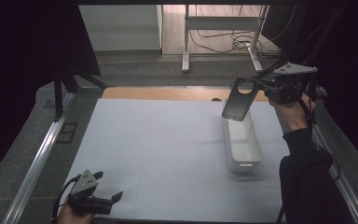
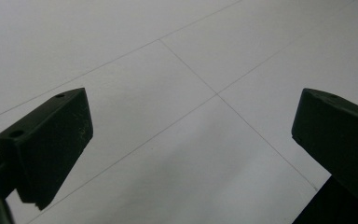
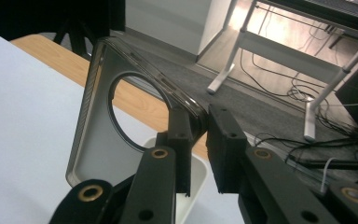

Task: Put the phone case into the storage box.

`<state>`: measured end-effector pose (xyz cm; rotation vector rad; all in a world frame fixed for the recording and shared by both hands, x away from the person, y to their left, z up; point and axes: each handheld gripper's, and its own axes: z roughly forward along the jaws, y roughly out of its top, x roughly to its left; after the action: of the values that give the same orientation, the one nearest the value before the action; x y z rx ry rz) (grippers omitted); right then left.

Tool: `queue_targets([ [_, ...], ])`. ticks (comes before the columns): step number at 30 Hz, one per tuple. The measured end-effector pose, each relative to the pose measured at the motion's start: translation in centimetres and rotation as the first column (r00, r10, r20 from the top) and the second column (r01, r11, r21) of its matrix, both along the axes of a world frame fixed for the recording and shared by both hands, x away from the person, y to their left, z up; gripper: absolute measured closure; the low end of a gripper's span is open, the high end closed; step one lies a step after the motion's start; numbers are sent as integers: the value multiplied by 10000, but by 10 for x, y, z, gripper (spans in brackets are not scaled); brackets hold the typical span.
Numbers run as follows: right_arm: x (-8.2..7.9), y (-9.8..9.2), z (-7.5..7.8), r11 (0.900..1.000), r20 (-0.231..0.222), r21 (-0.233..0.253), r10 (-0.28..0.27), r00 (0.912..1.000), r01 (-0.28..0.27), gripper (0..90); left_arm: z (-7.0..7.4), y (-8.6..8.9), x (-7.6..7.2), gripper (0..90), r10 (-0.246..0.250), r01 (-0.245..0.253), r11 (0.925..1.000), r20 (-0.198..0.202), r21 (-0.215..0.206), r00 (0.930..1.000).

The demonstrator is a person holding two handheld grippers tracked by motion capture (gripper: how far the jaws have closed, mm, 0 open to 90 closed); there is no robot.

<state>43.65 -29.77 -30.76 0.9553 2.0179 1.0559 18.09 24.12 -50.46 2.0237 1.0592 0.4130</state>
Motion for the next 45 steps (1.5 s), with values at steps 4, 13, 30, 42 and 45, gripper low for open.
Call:
queue_targets([
  [4, 9, -5, -1, 9999, 12, -67, -127, 9999, 127, 793, 0, 0, 0, 0, 8, -8, 10000, -10, -14, 10000],
  [13, 25, -11, -5, 9989, 97, -329, -331, 9994, 334, 793, 0, 0, 0, 0, 10, -10, 10000, -32, 18, 10000],
  [30, 48, -8, -27, 9941, 407, -1032, -305, 9987, 346, 793, 0, 0, 1, 0, 47, -47, 10000, -47, 55, 10000],
  [42, 60, -8, -48, 9918, 620, -1233, -248, 9978, 323, 794, 0, 0, 1, 0, 71, -71, 10000, -59, 35, 10000],
  [45, 63, -5, -53, 9902, 659, -1371, -185, 9977, 274, 794, 0, 0, 1, 0, 92, -92, 10000, -82, -8, 9999],
])
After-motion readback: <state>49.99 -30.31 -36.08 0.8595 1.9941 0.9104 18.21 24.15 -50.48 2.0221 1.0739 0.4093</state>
